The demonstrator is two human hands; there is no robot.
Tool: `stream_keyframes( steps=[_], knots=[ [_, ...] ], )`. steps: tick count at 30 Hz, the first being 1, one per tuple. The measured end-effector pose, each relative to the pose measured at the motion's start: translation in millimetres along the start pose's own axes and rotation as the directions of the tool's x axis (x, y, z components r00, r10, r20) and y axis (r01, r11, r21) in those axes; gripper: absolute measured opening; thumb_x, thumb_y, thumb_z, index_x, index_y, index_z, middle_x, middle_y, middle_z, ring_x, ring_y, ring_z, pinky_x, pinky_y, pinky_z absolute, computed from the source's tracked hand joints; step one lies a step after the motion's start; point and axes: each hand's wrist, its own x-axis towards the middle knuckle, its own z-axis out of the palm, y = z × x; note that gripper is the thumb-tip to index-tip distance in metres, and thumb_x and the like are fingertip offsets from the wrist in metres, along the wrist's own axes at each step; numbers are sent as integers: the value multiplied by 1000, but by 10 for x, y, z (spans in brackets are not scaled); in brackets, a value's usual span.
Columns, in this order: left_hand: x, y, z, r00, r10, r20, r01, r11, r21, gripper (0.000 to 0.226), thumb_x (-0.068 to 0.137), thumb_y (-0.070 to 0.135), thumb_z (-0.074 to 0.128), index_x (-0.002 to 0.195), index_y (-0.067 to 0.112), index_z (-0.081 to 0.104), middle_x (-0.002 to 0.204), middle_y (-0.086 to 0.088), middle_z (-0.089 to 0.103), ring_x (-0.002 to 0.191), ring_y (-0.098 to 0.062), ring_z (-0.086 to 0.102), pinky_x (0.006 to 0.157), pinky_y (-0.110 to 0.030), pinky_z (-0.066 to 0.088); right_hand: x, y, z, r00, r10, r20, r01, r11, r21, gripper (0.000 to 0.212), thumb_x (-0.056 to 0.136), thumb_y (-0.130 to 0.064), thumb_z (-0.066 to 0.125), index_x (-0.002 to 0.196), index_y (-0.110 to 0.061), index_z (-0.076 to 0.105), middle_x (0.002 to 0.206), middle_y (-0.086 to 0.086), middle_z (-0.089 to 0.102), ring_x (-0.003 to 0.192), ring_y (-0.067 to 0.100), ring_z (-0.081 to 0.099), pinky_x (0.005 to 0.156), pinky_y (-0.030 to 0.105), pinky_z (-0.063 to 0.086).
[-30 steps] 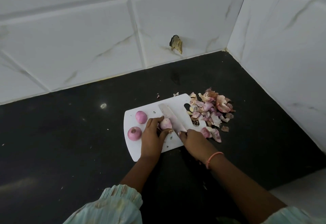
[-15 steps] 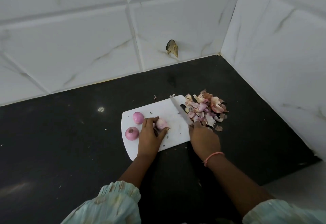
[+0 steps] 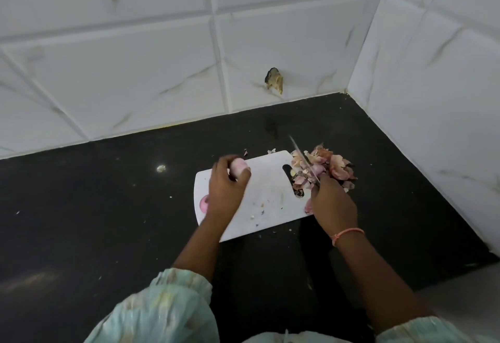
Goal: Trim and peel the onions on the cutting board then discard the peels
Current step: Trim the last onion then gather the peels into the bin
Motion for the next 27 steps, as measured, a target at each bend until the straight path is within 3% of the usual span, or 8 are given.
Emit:
stream_keyframes(
  steps=[4, 7, 10, 16, 19, 22, 25, 27],
  knots=[
    [279, -50, -561, 997, -46, -56, 49, 997, 53, 28, 86, 24, 66, 114, 28, 63, 112, 8, 66, 102, -10, 63, 87, -29, 53, -96, -229, 143, 984, -175, 18, 174, 983, 67, 45, 99, -17, 45, 143, -21, 40, 129, 9, 51, 111, 29, 57, 85, 45, 52],
    [300, -243, -810, 987, -153, -38, 157, 975, 157, 31, 84, 24, 71, 112, 27, 61, 113, 4, 65, 102, -15, 63, 85, -30, 52, -148, -391, 313, 972, -222, 84, 213, 972, 97, 43, 99, -14, 45, 142, -20, 42, 131, 9, 48, 114, 29, 55, 86, 42, 50],
    [236, -368, -803, 976, -213, 41, 202, 961, 190, 37, 82, 20, 75, 115, 27, 59, 115, 2, 64, 101, -17, 63, 85, -32, 53, -178, -438, 452, 972, -231, 45, 231, 973, 10, 39, 97, -14, 48, 136, -20, 47, 133, 7, 48, 117, 26, 53, 83, 39, 51],
    [248, -517, -718, 948, -283, 147, 259, 952, 166, 43, 84, 11, 71, 123, 26, 61, 116, 5, 64, 94, -11, 64, 65, -12, 44, -19, -301, 557, 982, -186, 43, 190, 966, -176, 41, 90, -15, 56, 130, -20, 53, 123, 11, 54, 115, 32, 50, 87, 44, 46],
    [285, -615, -770, 931, -286, 226, 244, 950, 195, 46, 85, 14, 70, 127, 31, 61, 119, 4, 65, 95, -14, 65, 74, -18, 49, -48, -349, 582, 979, -202, -7, 195, 950, -243, 39, 86, -23, 62, 124, -19, 57, 123, 11, 52, 114, 31, 49, 91, 44, 44],
    [309, -671, -785, 916, -317, 247, 261, 936, 235, 46, 87, 36, 68, 132, 40, 56, 127, -1, 65, 107, -21, 65, 99, -39, 52, -75, -579, 661, 929, -366, -62, 361, 929, -78, 39, 87, -18, 60, 125, -11, 58, 122, 10, 55, 114, 29, 51, 94, 44, 47],
    [274, -619, -623, 951, -229, 206, 108, 873, 475, 49, 97, 47, 55, 144, 43, 45, 157, 7, 39, 143, -28, 35, 115, -51, 31, -49, -895, 850, 834, -552, -2, 548, 826, 133, 41, 92, -11, 52, 133, -5, 54, 135, 14, 53, 128, 28, 48, 106, 43, 43],
    [172, -553, -446, 972, -108, 211, -10, 871, 492, 45, 102, 43, 45, 147, 40, 44, 162, 9, 30, 151, -24, 20, 120, -53, 23, 30, -1024, 1026, 800, -591, 108, 577, 806, 136, 45, 99, -15, 45, 143, -7, 44, 151, 13, 39, 143, 25, 32, 117, 41, 30]
  ],
)
